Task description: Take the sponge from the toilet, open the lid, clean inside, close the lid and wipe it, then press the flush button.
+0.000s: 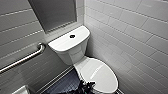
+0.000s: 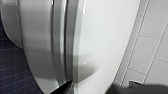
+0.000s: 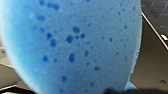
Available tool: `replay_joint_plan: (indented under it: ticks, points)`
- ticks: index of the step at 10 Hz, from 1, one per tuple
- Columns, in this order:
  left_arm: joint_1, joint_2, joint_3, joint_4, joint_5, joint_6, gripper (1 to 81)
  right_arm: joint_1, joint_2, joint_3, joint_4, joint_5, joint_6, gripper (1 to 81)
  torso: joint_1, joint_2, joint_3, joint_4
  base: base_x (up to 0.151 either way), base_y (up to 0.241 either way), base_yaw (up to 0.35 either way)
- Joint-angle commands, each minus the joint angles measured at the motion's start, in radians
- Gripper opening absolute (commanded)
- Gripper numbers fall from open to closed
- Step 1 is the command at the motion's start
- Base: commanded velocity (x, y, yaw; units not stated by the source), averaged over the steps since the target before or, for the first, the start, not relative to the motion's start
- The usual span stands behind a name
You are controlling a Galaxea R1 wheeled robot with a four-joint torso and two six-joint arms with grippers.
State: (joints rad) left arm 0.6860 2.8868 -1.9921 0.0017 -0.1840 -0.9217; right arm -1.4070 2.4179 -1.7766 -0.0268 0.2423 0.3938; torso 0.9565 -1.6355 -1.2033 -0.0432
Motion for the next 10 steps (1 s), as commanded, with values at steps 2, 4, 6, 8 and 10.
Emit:
replay_joint_plan:
  ticks: [2,4,6,8,10]
  points:
    - [-0.098,0.029,0.004,0.011,0.030,-0.006,81.1,0.006,-0.040,0.022,-0.018,-0.066,0.002,1.0,0.000,0.000,0.000,0.000,0.000,0.000,0.000]
    - [-0.096,0.092,-0.123,0.014,0.037,-0.005,81.1,0.006,-0.046,0.023,-0.018,-0.066,0.002,1.0,0.000,0.000,0.000,0.000,0.000,0.000,0.000]
    - [-0.098,0.123,-0.171,0.038,0.040,-0.005,81.1,0.004,-0.050,0.030,-0.018,-0.066,0.002,1.0,0.000,0.000,0.000,0.000,0.000,0.000,0.000]
    - [-0.102,0.145,-0.195,0.046,0.040,-0.005,81.1,0.006,-0.052,0.036,-0.018,-0.066,0.002,1.0,0.000,0.000,0.000,0.000,0.000,0.000,0.000]
    - [-0.116,0.139,-0.173,0.044,0.038,-0.006,81.1,0.006,-0.052,0.034,-0.018,-0.066,0.002,1.0,0.000,0.000,0.000,0.000,0.000,0.000,0.000]
